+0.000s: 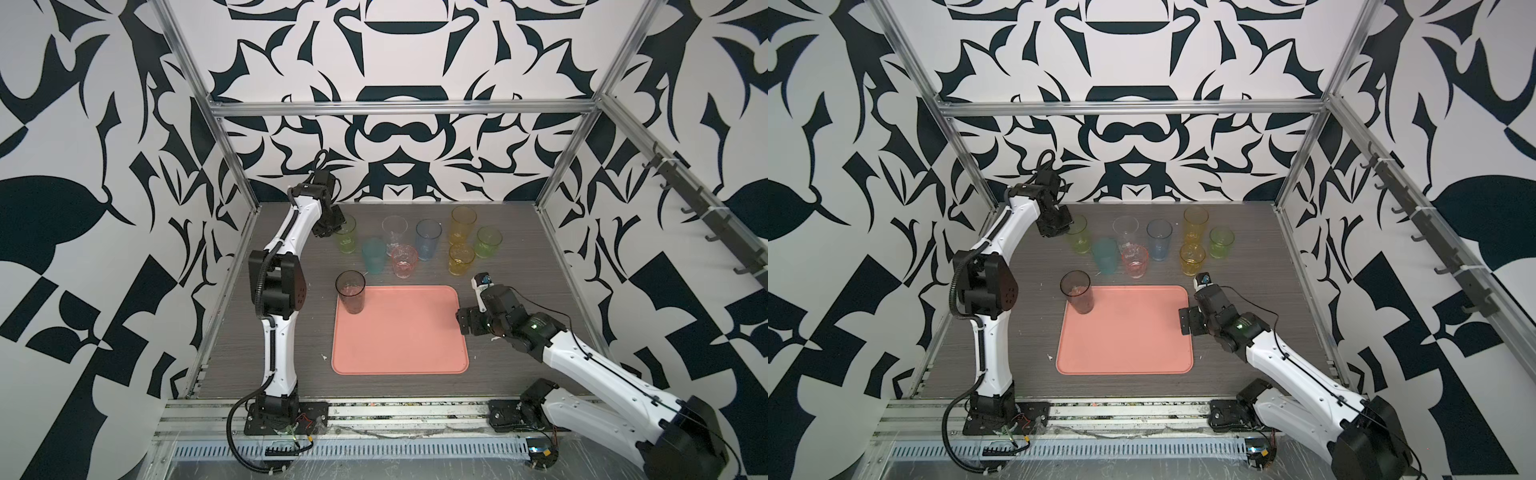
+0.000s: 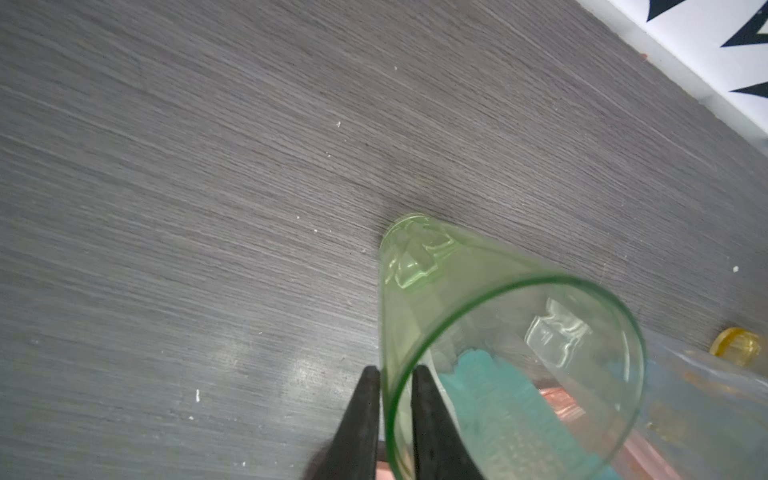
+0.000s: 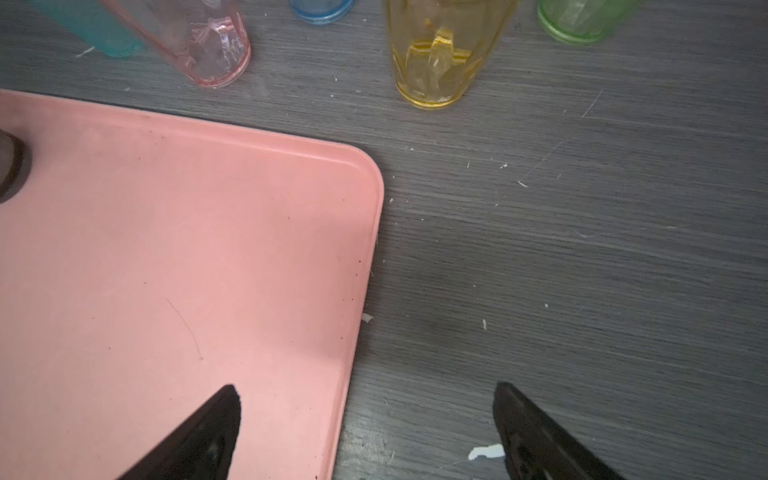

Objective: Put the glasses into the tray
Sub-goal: 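Close the left gripper on the green cup's rim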

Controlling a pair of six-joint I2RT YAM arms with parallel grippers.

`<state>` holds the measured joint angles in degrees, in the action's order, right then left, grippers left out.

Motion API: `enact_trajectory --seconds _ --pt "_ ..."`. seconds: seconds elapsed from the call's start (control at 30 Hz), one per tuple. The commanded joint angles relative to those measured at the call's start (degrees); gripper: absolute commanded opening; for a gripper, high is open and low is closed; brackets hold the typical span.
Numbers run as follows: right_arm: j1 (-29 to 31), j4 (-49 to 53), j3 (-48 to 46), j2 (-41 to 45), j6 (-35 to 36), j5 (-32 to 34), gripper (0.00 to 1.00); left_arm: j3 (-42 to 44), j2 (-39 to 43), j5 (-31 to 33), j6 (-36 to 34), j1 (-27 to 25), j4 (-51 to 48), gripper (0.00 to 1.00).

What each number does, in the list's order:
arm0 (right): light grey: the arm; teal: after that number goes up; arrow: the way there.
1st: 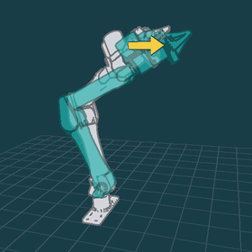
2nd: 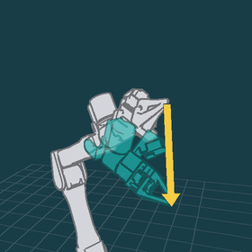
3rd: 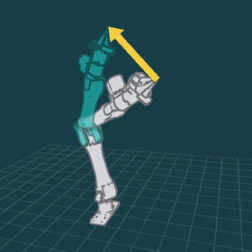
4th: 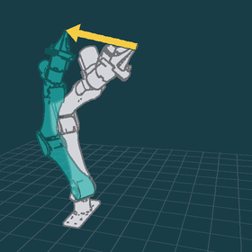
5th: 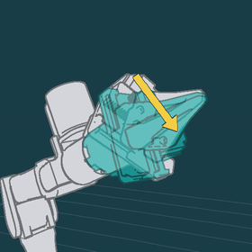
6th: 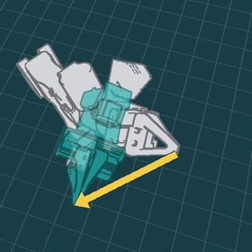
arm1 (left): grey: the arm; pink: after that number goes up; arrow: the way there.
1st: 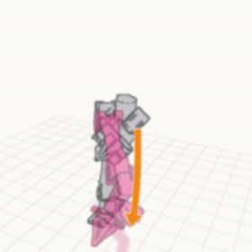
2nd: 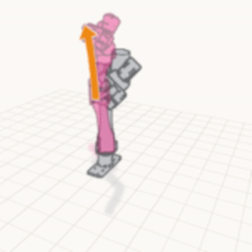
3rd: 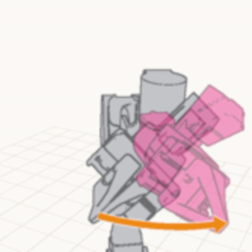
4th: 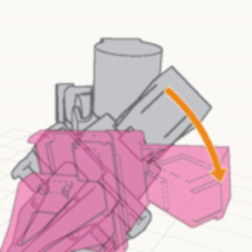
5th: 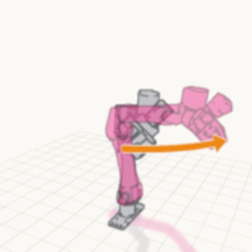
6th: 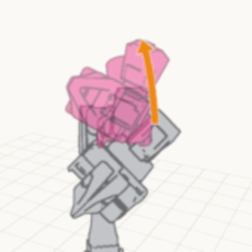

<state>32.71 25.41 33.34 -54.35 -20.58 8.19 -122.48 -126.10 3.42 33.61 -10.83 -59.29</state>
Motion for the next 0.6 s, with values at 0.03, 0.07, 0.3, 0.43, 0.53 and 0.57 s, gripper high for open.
enact_trajectory --seconds 0.03,0.07,0.3,0.43,0.53,0.57 --pt "-0.17 -0.65 1.03 0.12 0.08 0.60 0.98 0.47 -0.64 -0.64 0.39 0.37 -1.19 0.13" --pt "-0.17 -0.72 1.02 0.12 0.09 0.60 0.98 0.56 -0.59 -0.65 0.32 0.37 -1.19 0.11" --pt "-0.14 -0.71 1.11 0.03 0.08 0.52 0.98 0.83 0.31 -0.68 -0.21 0.37 -1.80 0.06" --pt "-0.13 -0.66 1.11 0.03 0.10 0.52 0.98 0.84 1.03 -0.63 -0.56 0.38 -2.23 0.03" --pt "-0.10 -0.75 1.11 -0.03 0.09 0.52 0.98 0.88 1.72 -0.61 -0.87 0.37 -2.73 0.02" --pt "-0.10 -0.71 1.15 -0.06 0.10 0.47 0.98 0.81 2.02 -0.48 -1.05 0.46 -3.04 0.01"
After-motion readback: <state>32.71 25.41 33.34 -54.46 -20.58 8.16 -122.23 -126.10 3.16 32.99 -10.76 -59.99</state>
